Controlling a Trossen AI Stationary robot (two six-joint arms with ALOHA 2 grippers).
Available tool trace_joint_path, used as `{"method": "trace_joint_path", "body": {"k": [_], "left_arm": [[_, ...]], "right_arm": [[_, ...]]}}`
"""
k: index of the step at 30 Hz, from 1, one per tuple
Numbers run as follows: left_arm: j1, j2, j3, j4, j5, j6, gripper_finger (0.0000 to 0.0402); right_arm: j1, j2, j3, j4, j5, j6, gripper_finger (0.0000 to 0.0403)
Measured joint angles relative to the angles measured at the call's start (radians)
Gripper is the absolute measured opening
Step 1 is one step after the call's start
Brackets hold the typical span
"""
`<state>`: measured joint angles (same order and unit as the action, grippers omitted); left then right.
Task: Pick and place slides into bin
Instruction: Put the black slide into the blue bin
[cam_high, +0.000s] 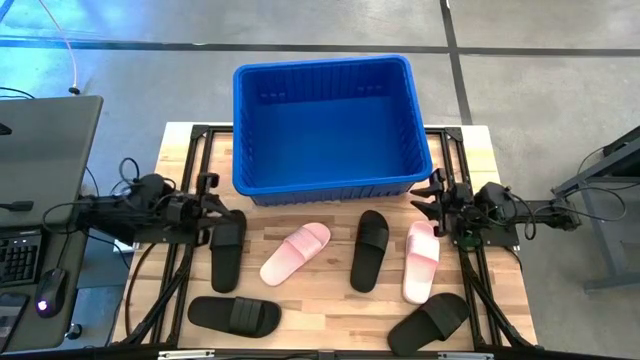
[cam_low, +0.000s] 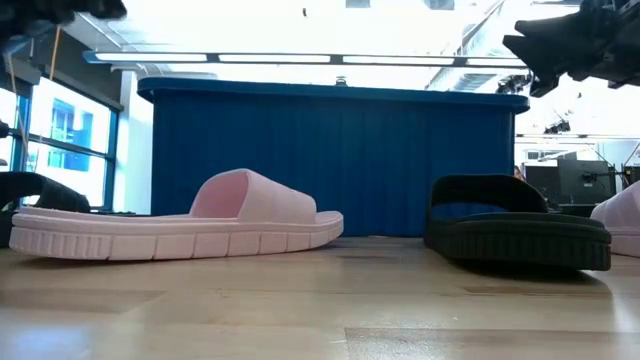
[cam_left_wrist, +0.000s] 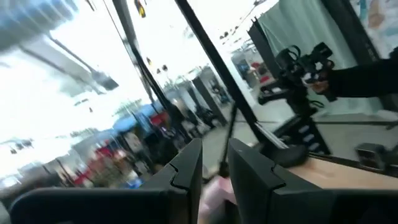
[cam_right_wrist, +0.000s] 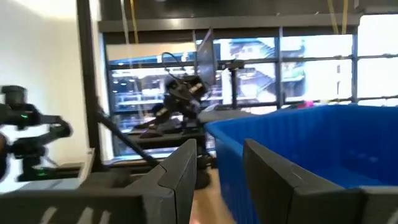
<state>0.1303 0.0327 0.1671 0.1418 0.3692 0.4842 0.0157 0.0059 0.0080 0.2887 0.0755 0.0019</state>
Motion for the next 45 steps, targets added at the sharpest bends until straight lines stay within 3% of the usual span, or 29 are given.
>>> {"method": "trace_joint_path", "body": {"k": [5, 16, 32, 36, 40, 45], "left_arm": [[0.000, 0.062, 0.071, -0.090, -0.046, 0.067, 0.0070], [0.000, 0.217, 0.159, -0.084, -0.077, 0.090, 0.0070], [0.000, 0.208, 0.163, -0.131, -0.118, 0.088, 0.0069], [0.000, 0.207, 0.163, -0.120, -0.047, 0.088, 0.0073], [0.000, 0.195, 0.163, -0.086, 0.027, 0.105, 0.0114], [0.000, 0.192, 0.163, -0.098, 0.028, 0.111, 0.0234]], "right_arm": [[0.000, 0.000, 0.000, 0.019, 0.032, -0.002, 0.0124], [0.000, 0.000, 0.000, -0.045, 0.046, -0.003, 0.0124], [0.000, 0.000, 0.000, -0.110, 0.046, -0.006, 0.0124], [0.000, 0.000, 0.000, -0.112, 0.046, -0.004, 0.0124], [0.000, 0.000, 0.000, -0.116, 0.046, -0.001, 0.0124], [0.000, 0.000, 0.000, -0.115, 0.046, -0.001, 0.0124]]}}
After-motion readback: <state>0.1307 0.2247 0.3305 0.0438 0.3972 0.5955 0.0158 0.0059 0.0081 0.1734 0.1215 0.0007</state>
